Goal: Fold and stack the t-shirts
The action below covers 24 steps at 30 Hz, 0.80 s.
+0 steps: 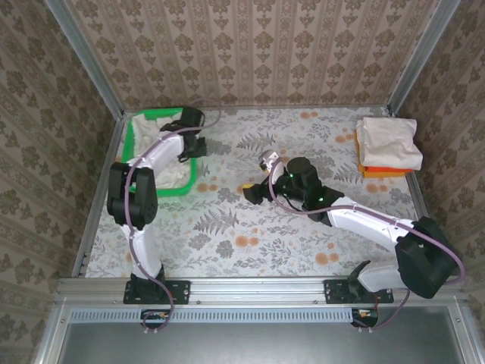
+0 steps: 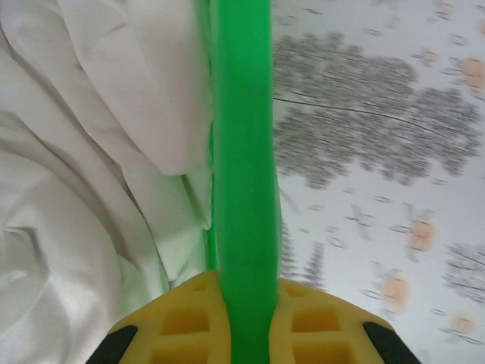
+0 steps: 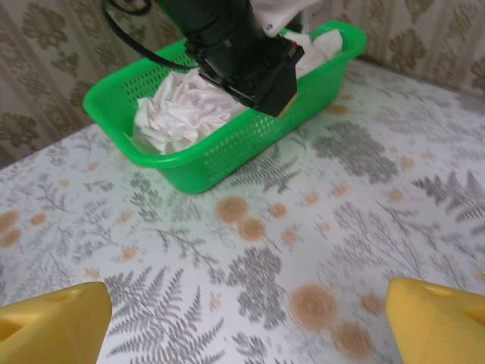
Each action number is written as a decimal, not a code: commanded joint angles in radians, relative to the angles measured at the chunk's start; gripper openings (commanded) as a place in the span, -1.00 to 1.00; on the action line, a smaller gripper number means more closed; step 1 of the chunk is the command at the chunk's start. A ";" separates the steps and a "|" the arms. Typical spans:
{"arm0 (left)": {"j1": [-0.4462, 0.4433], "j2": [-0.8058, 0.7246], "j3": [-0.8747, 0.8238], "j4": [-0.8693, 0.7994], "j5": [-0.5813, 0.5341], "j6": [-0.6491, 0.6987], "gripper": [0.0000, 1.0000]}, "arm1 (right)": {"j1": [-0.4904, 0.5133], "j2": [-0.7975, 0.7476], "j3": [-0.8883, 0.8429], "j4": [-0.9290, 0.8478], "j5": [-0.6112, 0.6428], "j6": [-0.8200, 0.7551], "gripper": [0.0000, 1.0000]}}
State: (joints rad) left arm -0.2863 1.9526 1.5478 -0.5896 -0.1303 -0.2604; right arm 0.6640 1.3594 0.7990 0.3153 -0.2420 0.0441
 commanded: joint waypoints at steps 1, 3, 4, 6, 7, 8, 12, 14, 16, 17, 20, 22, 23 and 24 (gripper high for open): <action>0.063 -0.027 -0.022 0.046 0.106 0.132 -1.00 | 0.019 0.033 0.069 0.081 -0.058 -0.018 0.90; 0.098 -0.018 -0.016 0.067 0.134 0.182 -1.00 | 0.029 0.075 0.099 0.094 -0.066 -0.013 0.91; 0.115 -0.008 -0.006 0.071 0.147 0.203 -1.00 | 0.035 0.089 0.113 0.099 -0.073 -0.010 0.90; 0.146 0.019 0.033 0.058 0.167 0.225 -1.00 | 0.043 0.111 0.138 0.104 -0.083 -0.003 0.90; 0.160 0.037 0.057 0.046 0.186 0.234 -1.00 | 0.047 0.122 0.148 0.104 -0.087 -0.001 0.91; 0.173 0.055 0.081 0.039 0.199 0.243 -1.00 | 0.052 0.131 0.157 0.104 -0.091 0.000 0.90; 0.208 0.123 0.167 0.019 0.221 0.266 -1.00 | 0.060 0.157 0.178 0.099 -0.098 0.002 0.91; 0.226 0.161 0.220 0.000 0.239 0.283 -1.00 | 0.060 0.165 0.182 0.095 -0.099 0.003 0.91; 0.239 0.196 0.270 -0.015 0.252 0.299 -1.00 | 0.062 0.167 0.183 0.086 -0.097 0.000 0.91; 0.245 0.215 0.300 -0.024 0.258 0.304 -1.00 | 0.062 0.169 0.183 0.083 -0.094 0.000 0.91; 0.257 0.269 0.384 -0.056 0.267 0.309 -1.00 | 0.063 0.170 0.179 0.076 -0.090 -0.001 0.91; 0.257 0.308 0.436 -0.077 0.268 0.309 -1.00 | 0.063 0.172 0.177 0.074 -0.089 0.001 0.91; 0.258 0.328 0.463 -0.087 0.267 0.306 -1.00 | 0.065 0.173 0.176 0.073 -0.089 0.001 0.92; 0.257 0.344 0.488 -0.096 0.268 0.305 -1.00 | 0.065 0.174 0.175 0.071 -0.087 0.000 0.91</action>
State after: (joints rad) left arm -0.0338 2.2402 1.9751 -0.6655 0.0731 0.0143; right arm 0.7212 1.5208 0.9482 0.3923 -0.3157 0.0444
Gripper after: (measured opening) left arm 0.127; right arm 0.955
